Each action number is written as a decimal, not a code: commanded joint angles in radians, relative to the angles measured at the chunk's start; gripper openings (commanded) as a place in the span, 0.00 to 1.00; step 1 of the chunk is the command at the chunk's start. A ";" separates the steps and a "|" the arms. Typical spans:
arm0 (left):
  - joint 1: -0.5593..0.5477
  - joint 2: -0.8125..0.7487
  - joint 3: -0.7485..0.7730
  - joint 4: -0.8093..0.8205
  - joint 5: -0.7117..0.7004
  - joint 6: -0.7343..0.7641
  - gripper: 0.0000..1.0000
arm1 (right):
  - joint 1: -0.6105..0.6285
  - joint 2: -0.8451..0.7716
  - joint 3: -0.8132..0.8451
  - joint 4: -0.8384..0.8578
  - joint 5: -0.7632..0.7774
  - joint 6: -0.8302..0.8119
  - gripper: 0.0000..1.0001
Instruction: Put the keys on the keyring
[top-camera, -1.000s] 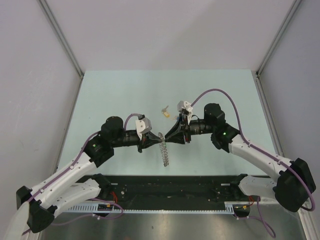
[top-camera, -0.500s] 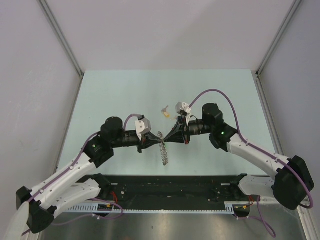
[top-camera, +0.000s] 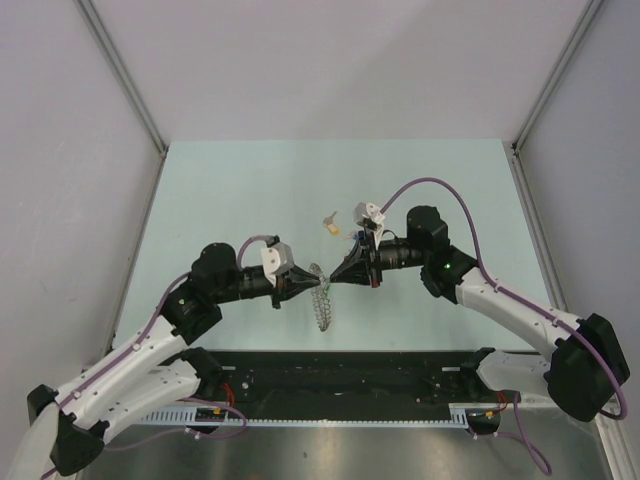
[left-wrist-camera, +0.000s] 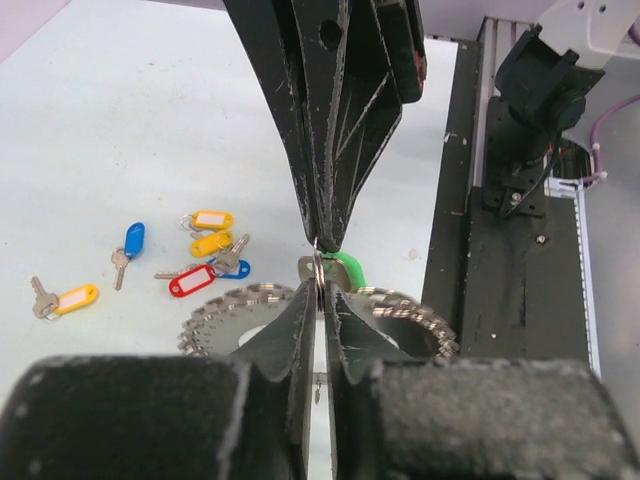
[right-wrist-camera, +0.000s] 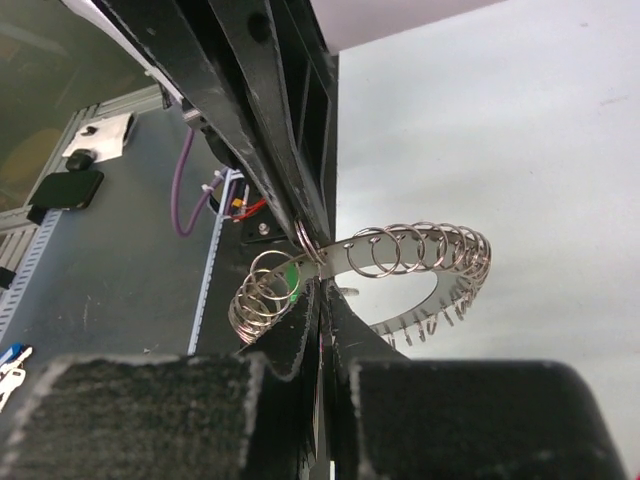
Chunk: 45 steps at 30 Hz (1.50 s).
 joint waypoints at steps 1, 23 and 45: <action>0.004 -0.016 0.015 0.031 0.010 0.009 0.18 | -0.021 -0.036 -0.001 0.006 0.014 0.002 0.00; 0.004 0.186 0.164 -0.160 0.054 0.116 0.46 | 0.026 -0.003 0.085 -0.121 0.049 -0.104 0.00; 0.004 0.222 0.163 -0.191 0.090 0.125 0.05 | 0.034 -0.010 0.096 -0.155 0.075 -0.112 0.00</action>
